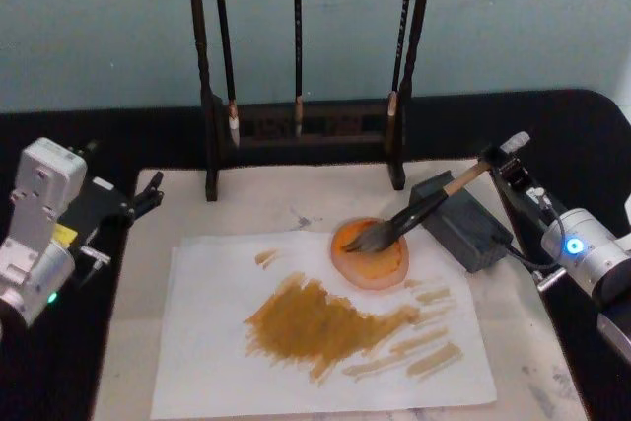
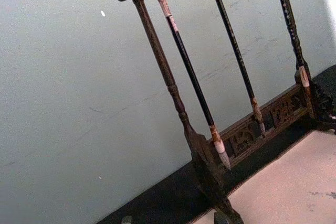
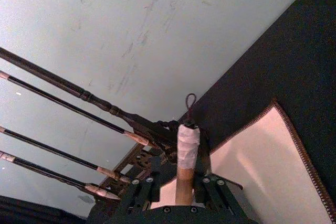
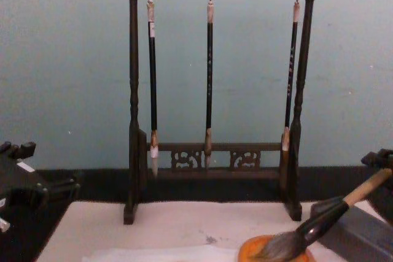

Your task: Pick up the brush from the inkstone, write on the paper, then place the brush back to its original position.

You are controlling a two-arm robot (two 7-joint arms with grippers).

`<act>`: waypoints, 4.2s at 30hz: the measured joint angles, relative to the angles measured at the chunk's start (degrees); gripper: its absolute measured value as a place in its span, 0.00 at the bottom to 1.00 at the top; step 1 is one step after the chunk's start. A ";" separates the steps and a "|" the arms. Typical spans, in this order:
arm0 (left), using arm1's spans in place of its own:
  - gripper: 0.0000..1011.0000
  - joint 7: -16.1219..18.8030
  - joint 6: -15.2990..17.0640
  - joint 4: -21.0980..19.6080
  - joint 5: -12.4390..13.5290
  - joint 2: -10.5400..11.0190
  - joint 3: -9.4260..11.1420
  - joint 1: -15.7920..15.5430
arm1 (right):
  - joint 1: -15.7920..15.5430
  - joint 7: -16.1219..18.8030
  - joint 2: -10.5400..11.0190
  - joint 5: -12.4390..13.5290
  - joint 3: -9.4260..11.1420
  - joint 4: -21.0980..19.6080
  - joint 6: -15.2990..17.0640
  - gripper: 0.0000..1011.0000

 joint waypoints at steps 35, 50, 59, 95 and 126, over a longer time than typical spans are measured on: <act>1.00 0.00 0.00 0.00 0.00 0.00 0.00 0.00 | -0.01 0.09 0.09 -0.05 -0.08 0.00 0.06 0.99; 1.00 0.00 0.00 0.00 0.00 0.00 0.00 0.00 | -5.66 -1.92 5.03 -1.08 -1.22 -7.55 -4.55 0.99; 1.00 0.00 0.00 0.00 0.00 0.00 0.00 0.00 | -8.71 -5.82 8.04 -11.36 -2.59 -12.40 -9.85 0.99; 1.00 0.00 0.00 0.00 0.00 0.00 0.00 0.00 | -3.10 -26.04 12.89 -71.49 -18.37 -13.28 -10.76 0.99; 1.00 0.00 0.00 0.00 0.00 0.00 0.00 0.00 | -3.07 -26.08 12.75 -71.99 -18.31 -13.19 -10.67 0.99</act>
